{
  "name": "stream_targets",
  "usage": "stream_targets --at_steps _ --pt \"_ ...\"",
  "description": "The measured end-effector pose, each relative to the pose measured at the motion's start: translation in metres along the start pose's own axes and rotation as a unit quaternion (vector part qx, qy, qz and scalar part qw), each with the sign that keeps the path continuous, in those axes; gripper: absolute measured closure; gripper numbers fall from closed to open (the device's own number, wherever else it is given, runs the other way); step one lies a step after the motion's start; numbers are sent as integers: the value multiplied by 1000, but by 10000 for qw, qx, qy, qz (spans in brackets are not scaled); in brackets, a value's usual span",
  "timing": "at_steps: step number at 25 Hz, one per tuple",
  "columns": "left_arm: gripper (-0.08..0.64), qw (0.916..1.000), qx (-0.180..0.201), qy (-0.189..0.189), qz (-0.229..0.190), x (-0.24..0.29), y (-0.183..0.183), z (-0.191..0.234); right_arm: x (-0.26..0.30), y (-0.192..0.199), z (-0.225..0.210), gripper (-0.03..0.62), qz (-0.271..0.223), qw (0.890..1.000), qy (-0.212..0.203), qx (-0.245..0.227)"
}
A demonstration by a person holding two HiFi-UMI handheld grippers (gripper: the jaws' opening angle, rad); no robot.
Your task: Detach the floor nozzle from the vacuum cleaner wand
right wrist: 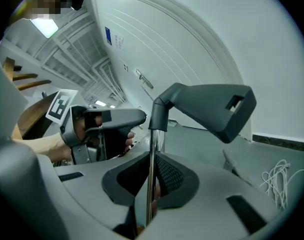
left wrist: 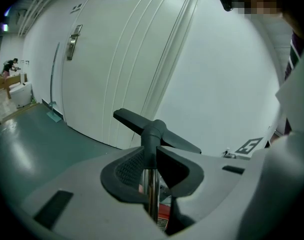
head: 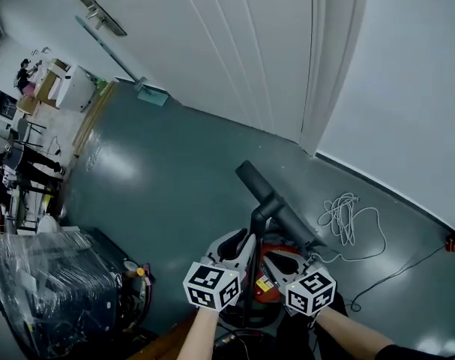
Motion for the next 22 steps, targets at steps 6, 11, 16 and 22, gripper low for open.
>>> stream_targets --at_steps 6,11,16,22 --pt "457 10000 -22 43 14 6 4 8 22 9 -16 457 -25 10000 -36 40" --pt "448 9999 62 131 50 7 4 9 43 13 -18 420 -20 9999 -116 -30" --pt "442 9995 131 281 94 11 1 6 52 9 -15 422 -105 9997 -130 -175" --pt "415 9971 21 713 269 19 0 5 52 9 -15 433 -211 9996 -172 32"
Point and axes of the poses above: the fingertips, and each gripper's own axes: x forward along the fingers, z to its left, y out of its underside, the point moved 1 cm from there along -x, backward along the fingers, and after that the axes turned 14 degrees about x, right-handed, at the moved point
